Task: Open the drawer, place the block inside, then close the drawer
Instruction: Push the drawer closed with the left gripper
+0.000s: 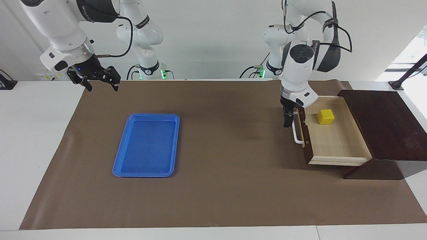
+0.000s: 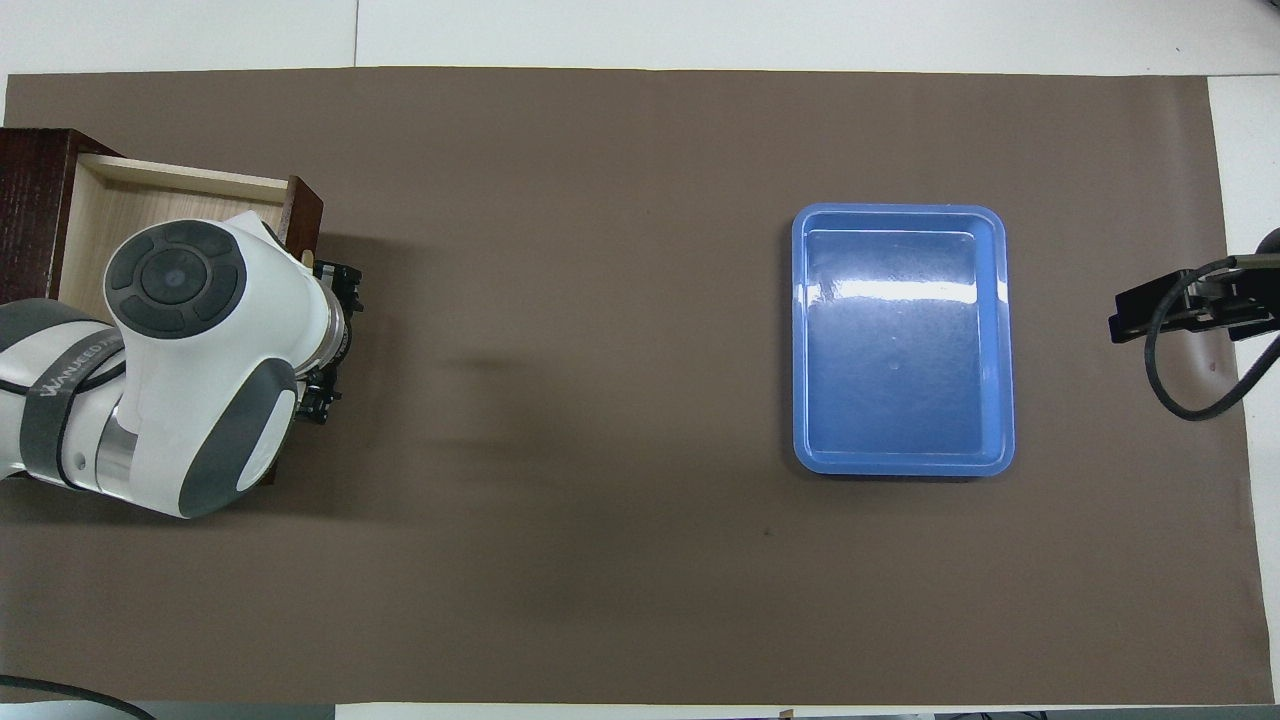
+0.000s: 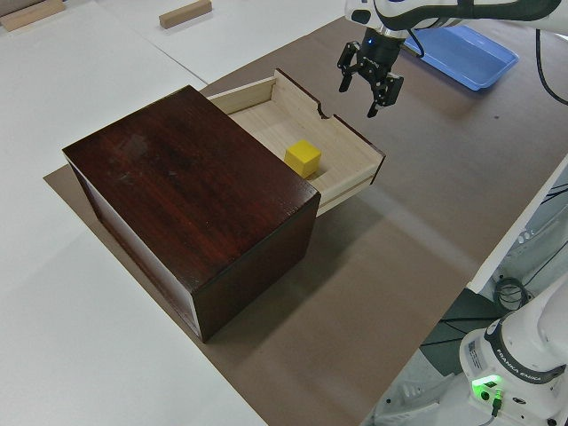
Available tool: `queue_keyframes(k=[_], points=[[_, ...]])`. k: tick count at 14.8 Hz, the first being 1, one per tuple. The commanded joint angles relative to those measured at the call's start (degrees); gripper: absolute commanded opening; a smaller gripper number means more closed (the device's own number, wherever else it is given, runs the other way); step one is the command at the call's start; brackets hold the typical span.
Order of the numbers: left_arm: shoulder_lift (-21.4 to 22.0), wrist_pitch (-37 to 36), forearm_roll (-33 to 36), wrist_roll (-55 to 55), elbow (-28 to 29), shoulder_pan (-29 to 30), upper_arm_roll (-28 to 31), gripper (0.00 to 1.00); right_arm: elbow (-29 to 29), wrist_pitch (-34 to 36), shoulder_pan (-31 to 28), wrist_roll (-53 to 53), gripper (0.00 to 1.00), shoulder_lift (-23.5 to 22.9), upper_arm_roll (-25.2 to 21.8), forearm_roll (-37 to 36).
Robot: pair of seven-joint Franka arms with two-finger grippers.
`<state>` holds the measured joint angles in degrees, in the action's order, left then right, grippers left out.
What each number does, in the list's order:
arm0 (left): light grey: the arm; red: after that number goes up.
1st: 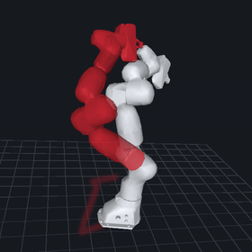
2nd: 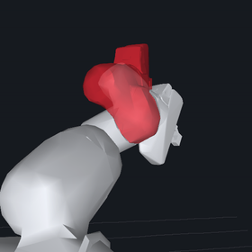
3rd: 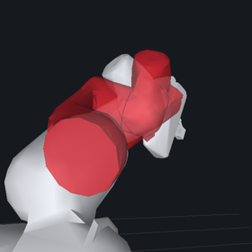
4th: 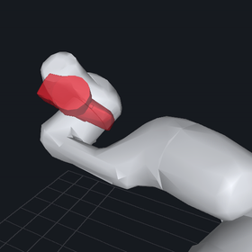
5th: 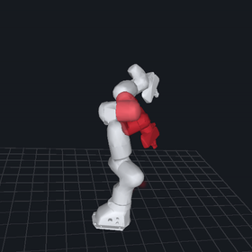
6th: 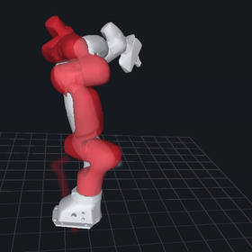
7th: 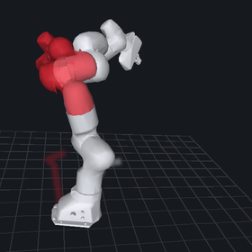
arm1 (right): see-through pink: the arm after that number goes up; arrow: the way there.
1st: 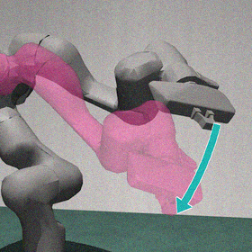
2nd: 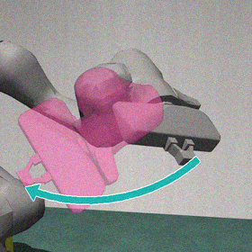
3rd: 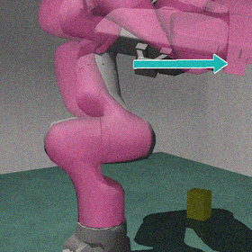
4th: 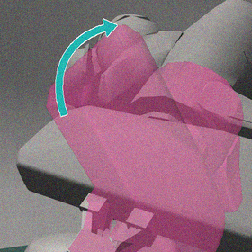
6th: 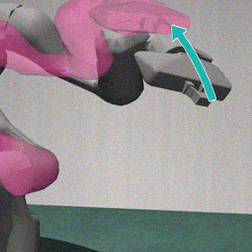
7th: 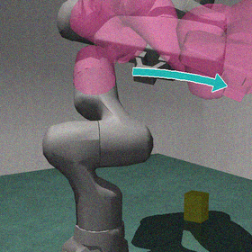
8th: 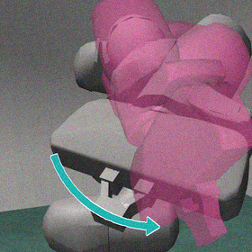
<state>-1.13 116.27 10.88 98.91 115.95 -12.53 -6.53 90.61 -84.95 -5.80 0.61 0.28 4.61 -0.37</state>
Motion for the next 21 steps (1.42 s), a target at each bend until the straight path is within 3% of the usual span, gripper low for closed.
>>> queue_keyframes(k=[1, 5, 12, 21], points=[[1.0, 2.7, 1.8, -2.6, 1.5, 2.3, 0.5, 1.00, 0.4, 0.1, -0.6, 1.6, 1.00, 0.6, 0.6, 0.1], [0.9, 3.3, 6.4, -3.2, 1.1, 4.8, 0.6, 1.00, 0.3, 0.1, -0.7, 1.8, 1.00, 0.6, 0.6, 0.2], [1.1, 1.2, 6.6, -9.4, -2.6, 11.2, 1.0, 1.00, 0.3, 0.1, -0.7, 1.8, 1.00, 0.6, 0.6, 0.2], [1.5, 2.6, 6.6, -22.5, -2.0, 19.7, 0.9, 1.00, 0.3, 0.1, -0.7, 1.8, 1.00, 0.6, 0.6, 0.2]])
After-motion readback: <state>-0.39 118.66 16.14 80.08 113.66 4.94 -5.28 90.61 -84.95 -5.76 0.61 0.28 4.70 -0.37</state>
